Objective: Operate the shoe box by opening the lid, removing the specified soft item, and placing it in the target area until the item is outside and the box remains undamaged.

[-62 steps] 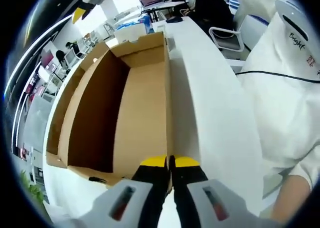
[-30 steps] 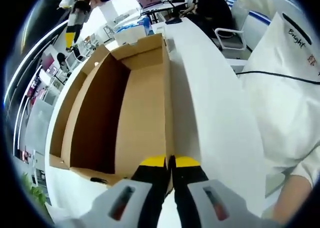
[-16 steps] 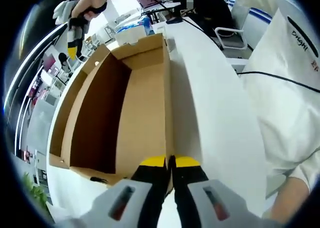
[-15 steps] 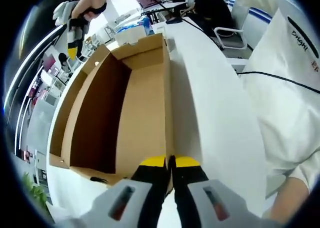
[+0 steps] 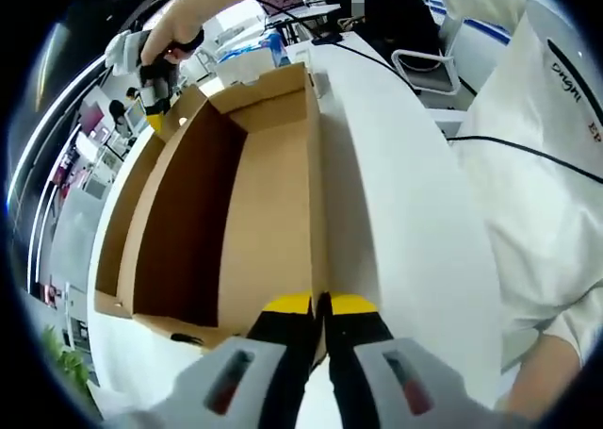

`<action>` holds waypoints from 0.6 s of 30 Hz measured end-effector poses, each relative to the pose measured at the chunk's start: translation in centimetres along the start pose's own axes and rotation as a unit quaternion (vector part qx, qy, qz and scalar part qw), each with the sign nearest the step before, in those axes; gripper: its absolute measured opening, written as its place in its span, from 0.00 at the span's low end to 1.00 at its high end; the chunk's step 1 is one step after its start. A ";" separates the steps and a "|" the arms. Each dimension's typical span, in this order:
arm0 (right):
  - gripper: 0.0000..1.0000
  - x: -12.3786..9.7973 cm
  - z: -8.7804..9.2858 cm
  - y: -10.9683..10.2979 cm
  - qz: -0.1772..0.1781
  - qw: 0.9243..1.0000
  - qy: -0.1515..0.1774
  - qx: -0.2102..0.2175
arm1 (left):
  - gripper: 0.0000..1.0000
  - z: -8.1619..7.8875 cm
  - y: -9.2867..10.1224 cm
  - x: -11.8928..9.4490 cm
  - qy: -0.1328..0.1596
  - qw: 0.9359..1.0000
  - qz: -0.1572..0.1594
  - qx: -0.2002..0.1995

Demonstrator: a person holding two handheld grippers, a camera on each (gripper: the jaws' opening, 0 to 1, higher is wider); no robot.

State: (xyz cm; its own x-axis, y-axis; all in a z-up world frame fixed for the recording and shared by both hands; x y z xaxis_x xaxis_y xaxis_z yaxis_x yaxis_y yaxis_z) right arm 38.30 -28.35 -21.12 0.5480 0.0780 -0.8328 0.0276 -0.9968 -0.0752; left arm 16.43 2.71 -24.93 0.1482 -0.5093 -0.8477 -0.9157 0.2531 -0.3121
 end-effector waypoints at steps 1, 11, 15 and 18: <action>0.24 0.2 0.0 0.3 0.005 1.000 -0.003 0.001 | 0.03 0.0 0.0 0.0 0.000 1.000 0.000 0.000; 0.03 2.0 1.3 -0.2 0.006 0.999 0.008 0.035 | 0.03 -0.1 0.2 0.1 0.002 1.000 0.000 0.024; 0.02 1.9 0.3 -0.5 0.011 1.000 0.017 0.004 | 0.02 -0.1 -0.1 0.2 -0.004 1.000 0.010 -0.004; 0.02 1.6 0.4 -0.5 0.014 1.000 0.021 0.004 | 0.02 0.0 -0.3 0.3 -0.002 1.000 0.013 -0.007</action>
State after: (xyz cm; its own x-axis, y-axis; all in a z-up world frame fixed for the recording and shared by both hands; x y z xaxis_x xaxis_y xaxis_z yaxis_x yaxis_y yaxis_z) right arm 38.86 -27.69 -22.61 0.5839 0.0492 -0.8104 0.0057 -0.9984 -0.0565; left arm 16.73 2.50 -25.06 0.1261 -0.4995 -0.8571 -0.9245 0.2542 -0.2841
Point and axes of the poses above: the point that each gripper's makers call its tool centre point, and the gripper's own axes: x roughly forward along the fingers, y roughly to its right, z roughly out of its underside, the point moved 6 cm from there along -x, roughly backward along the fingers, and after that the axes turned 8 degrees about x, right-handed, at the moved point
